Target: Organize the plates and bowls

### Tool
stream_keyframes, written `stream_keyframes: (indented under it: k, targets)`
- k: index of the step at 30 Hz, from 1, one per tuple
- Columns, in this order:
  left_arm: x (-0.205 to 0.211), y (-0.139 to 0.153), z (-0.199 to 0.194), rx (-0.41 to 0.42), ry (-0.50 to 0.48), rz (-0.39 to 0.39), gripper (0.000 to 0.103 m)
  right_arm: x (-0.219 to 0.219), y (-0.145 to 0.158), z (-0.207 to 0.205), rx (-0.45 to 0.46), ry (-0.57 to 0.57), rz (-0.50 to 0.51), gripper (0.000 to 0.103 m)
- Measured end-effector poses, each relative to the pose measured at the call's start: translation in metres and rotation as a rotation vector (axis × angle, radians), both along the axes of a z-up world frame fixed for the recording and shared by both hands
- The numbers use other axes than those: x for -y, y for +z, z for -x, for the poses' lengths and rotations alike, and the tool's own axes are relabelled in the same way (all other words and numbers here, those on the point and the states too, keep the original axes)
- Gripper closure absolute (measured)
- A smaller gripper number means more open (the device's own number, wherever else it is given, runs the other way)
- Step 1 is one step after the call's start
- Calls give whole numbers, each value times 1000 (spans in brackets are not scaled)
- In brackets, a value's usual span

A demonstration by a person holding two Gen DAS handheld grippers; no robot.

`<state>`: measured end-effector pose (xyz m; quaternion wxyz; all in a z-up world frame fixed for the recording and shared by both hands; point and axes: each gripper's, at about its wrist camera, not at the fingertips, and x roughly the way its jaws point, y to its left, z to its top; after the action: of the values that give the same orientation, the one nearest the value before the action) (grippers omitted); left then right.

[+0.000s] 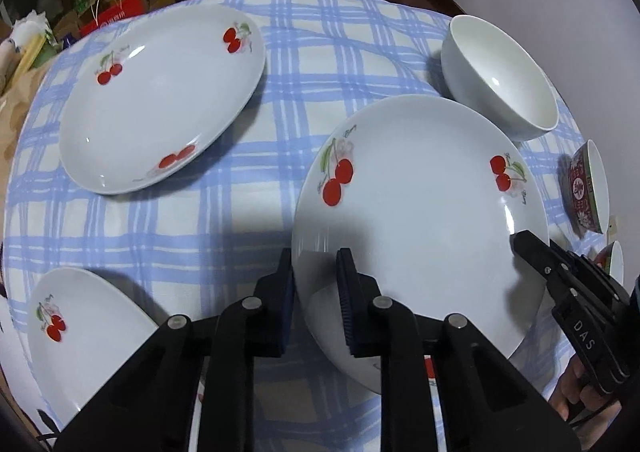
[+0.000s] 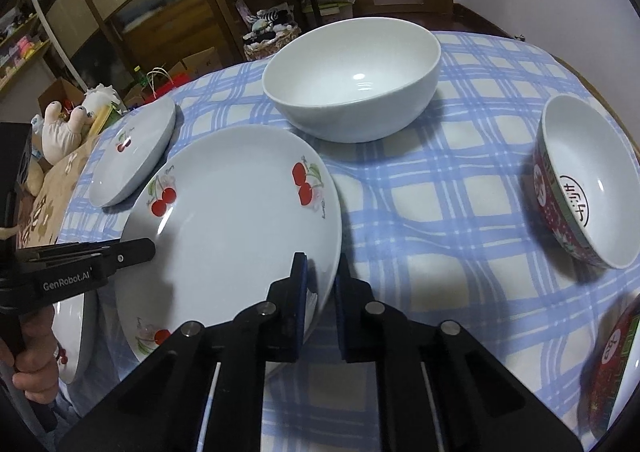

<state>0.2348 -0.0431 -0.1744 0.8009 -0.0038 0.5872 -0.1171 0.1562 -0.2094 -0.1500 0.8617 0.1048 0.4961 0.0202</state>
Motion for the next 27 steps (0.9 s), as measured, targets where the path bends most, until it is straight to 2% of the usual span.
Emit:
stream_keyframes:
  k: [5,10,17,27]
  targets:
    - [-7,6,-3,1,23,35,91,-1,0,0,4,5,9,90]
    - [-9,9,-3,11,22,30,91,-1,2,1,12,11,14,90]
    - [-18,8,-7,-14,46,72,91,-2,10,3,28,33,21,90]
    - [-21,26,3,12,2,119,91,10,17,8,19,-4,-15,90]
